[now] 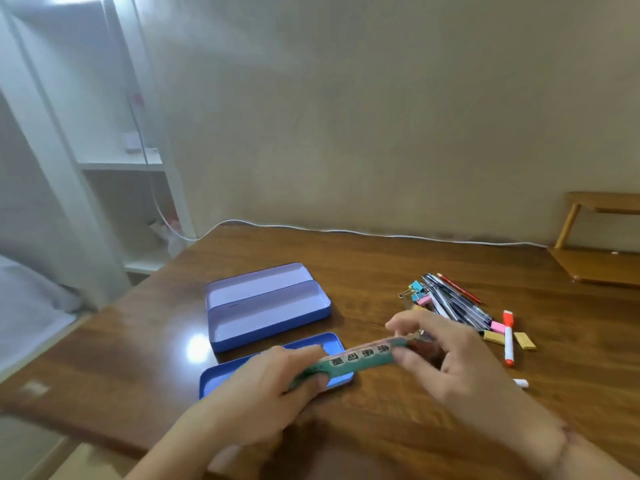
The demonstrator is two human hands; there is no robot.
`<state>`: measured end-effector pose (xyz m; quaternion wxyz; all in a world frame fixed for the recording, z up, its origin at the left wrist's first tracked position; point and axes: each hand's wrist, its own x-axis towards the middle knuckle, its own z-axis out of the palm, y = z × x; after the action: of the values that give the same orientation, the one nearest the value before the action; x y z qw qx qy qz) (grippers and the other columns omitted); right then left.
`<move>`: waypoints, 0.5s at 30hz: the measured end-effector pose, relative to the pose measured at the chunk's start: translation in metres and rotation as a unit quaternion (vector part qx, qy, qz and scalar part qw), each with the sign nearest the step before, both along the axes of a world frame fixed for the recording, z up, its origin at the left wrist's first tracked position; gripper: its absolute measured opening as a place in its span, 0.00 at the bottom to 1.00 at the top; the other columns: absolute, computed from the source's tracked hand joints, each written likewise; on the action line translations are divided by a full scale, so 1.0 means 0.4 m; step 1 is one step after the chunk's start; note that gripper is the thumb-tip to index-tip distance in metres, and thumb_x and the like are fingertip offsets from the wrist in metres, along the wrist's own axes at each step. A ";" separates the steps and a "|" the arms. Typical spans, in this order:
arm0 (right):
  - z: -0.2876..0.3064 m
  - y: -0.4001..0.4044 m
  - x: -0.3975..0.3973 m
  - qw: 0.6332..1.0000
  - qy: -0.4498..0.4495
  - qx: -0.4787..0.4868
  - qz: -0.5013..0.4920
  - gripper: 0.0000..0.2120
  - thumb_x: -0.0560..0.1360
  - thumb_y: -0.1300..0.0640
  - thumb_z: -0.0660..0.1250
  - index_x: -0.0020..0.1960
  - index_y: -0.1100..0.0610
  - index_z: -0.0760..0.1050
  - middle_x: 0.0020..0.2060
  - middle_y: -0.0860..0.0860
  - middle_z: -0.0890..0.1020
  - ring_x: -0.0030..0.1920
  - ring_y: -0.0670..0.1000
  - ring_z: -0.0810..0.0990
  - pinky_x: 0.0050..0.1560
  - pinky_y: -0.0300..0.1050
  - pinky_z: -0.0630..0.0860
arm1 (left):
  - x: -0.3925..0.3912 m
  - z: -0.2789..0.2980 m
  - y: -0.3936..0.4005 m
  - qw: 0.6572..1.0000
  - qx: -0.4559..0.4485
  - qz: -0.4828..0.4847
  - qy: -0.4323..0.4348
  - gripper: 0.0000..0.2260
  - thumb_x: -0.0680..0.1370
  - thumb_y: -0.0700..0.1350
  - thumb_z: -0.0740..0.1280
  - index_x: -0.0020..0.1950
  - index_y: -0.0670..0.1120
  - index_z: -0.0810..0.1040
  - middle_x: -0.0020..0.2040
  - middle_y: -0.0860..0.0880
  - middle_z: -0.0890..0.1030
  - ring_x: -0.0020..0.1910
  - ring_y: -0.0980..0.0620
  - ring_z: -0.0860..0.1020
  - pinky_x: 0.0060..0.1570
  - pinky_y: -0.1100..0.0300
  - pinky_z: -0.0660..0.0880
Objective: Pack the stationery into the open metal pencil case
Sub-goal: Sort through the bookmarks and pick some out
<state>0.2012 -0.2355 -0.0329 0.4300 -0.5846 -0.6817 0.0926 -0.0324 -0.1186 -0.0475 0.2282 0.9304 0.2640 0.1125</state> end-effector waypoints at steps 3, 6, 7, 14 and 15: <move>0.029 0.100 -0.023 0.996 0.081 0.003 0.027 0.06 0.78 0.53 0.64 0.51 0.47 0.79 0.36 0.44 0.81 0.32 0.45 0.77 0.31 0.33 0.71 | -0.051 0.018 0.049 0.984 -0.164 0.041 -0.054 0.06 0.79 0.53 0.62 0.44 0.54 0.73 0.31 0.57 0.71 0.31 0.54 0.67 0.34 0.56 0.65; 0.018 0.203 -0.082 0.998 -0.015 0.006 0.054 0.10 0.80 0.47 0.58 0.54 0.46 0.77 0.43 0.41 0.80 0.44 0.45 0.78 0.38 0.34 0.73 | -0.086 0.020 0.112 0.980 -0.167 0.093 -0.060 0.08 0.80 0.51 0.63 0.44 0.49 0.73 0.31 0.55 0.73 0.30 0.52 0.69 0.31 0.54 0.67; 0.012 0.236 -0.096 0.997 -0.049 0.002 0.060 0.10 0.79 0.46 0.58 0.54 0.45 0.76 0.45 0.41 0.78 0.45 0.45 0.77 0.40 0.37 0.75 | -0.099 0.022 0.135 0.982 -0.139 0.114 -0.058 0.08 0.80 0.50 0.63 0.44 0.48 0.73 0.32 0.53 0.74 0.29 0.52 0.69 0.30 0.54 0.69; 0.012 0.422 -0.132 0.920 -0.375 0.095 0.069 0.18 0.71 0.46 0.71 0.59 0.47 0.76 0.57 0.44 0.81 0.54 0.50 0.78 0.52 0.52 0.75 | -0.163 0.047 0.278 0.967 -0.190 0.147 -0.081 0.05 0.80 0.45 0.66 0.44 0.49 0.78 0.30 0.45 0.76 0.23 0.52 0.68 0.24 0.60 0.66; 0.009 0.444 -0.139 0.902 -0.409 0.109 0.089 0.17 0.70 0.47 0.71 0.58 0.49 0.76 0.55 0.45 0.82 0.52 0.51 0.79 0.51 0.52 0.75 | -0.159 0.051 0.295 0.969 -0.188 0.145 -0.076 0.05 0.80 0.45 0.66 0.45 0.47 0.78 0.29 0.45 0.76 0.23 0.51 0.68 0.24 0.61 0.65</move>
<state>0.1458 -0.0577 -0.0292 0.1645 -0.4574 -0.8527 -0.1912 -0.0962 -0.0004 -0.0271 0.3992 0.8115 0.3943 0.1630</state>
